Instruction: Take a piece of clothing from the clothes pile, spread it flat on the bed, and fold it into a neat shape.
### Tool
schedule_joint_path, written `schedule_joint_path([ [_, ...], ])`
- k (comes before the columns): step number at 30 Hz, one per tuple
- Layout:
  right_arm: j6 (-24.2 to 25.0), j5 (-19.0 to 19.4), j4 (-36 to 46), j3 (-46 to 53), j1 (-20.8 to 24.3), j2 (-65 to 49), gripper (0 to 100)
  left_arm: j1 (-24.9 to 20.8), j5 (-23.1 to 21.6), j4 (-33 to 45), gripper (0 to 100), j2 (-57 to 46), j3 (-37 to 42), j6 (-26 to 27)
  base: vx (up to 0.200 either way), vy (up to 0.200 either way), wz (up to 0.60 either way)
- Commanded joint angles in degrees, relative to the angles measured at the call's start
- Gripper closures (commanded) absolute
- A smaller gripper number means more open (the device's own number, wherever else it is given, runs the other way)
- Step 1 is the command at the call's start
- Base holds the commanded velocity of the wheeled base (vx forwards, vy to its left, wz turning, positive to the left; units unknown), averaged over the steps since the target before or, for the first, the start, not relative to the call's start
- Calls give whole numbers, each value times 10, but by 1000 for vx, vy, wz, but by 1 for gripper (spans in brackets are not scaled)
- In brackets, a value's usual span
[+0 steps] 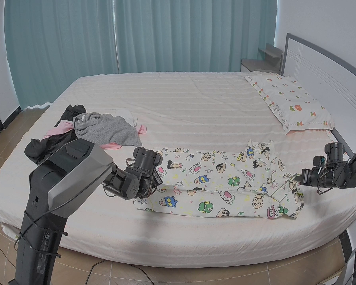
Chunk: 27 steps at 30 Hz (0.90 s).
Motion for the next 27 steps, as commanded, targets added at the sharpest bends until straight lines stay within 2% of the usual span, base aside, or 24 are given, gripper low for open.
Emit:
schedule_joint_path([
  [1, 0, 1, 0, -1, -1, 10, 100, 5, 1, -1, 100, 5, -1, 0, 0, 0, 0],
  [4, -2, 0, 0, 3, 0, 22, 100, 5, 1, 0, 100, 7, 0, 0, 0, 0, 0],
  [5, -3, 0, 0, 3, 0, 23, 0, 5, 1, 0, 0, 8, 0, 0, 0, 0, 0],
  [13, 5, -1, -1, 15, -10, 26, 0, 7, 2, -4, 0, 5, -5, -9, 0, 0, 0],
  [18, 66, 1, -11, 41, -24, -18, 0, 24, 8, 0, 0, -36, 5, -34, 0, 0, 0],
  [20, 131, 4, -33, 74, -22, -62, 0, 39, 1, 0, 0, -75, 34, -44, 0, 0, 0],
  [21, 135, 4, -35, 77, -21, -64, 0, 39, 1, 0, 0, -77, 36, -44, 0, 0, 0],
  [22, 185, 4, -64, 107, -13, -91, 0, 44, -8, -1, 0, -106, 66, -53, 0, 0, 0],
  [23, 206, 3, -79, 121, -7, -102, 0, 45, -13, -3, 0, -118, 82, -59, 0, 0, 0],
  [24, 206, 3, -79, 121, -7, -102, 0, 45, -13, -3, 0, -118, 82, -59, 0, 0, 0],
  [27, 346, -3, -146, 191, 44, -139, 0, 47, -87, -13, 0, -191, 178, -107, 0, 0, 0],
])
